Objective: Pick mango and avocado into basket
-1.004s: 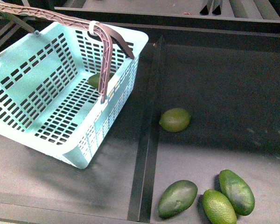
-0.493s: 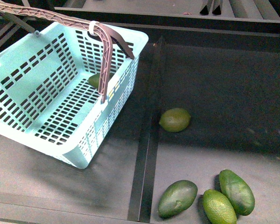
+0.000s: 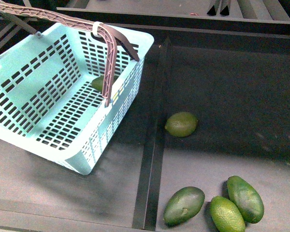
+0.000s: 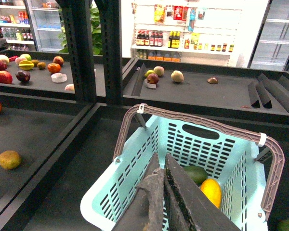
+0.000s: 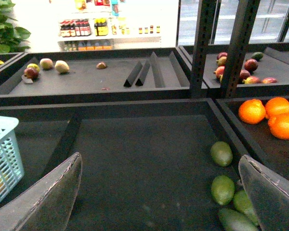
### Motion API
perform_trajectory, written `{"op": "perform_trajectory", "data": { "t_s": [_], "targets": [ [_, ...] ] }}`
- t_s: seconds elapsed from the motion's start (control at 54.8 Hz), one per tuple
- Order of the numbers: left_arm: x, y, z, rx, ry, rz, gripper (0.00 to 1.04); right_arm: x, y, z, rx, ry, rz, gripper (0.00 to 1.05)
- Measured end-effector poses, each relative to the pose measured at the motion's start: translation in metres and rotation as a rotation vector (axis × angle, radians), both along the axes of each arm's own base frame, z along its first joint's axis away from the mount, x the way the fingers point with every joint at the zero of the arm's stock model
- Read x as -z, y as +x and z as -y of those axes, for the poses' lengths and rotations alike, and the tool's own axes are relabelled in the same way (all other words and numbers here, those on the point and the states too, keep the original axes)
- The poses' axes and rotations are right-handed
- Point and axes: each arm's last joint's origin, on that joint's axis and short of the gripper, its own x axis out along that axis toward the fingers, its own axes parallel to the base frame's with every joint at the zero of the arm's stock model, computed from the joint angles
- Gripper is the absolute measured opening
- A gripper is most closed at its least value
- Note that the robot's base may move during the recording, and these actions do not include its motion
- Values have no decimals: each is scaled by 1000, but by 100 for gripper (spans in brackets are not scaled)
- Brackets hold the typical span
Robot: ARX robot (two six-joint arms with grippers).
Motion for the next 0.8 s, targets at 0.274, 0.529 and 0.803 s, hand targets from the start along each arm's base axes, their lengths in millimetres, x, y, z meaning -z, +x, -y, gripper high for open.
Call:
{"op": "perform_trajectory", "data": {
  "t_s": [0.274,0.529,0.803],
  "targets": [
    [-2,-13,0,0,1,6,2,0,0,0,0,0,0,96],
    [-2,-20,0,0,1,7,2,0,0,0,0,0,0,96],
    [1,-33,0,0,2,2,2,0,0,0,0,0,0,96]
  ]
}}
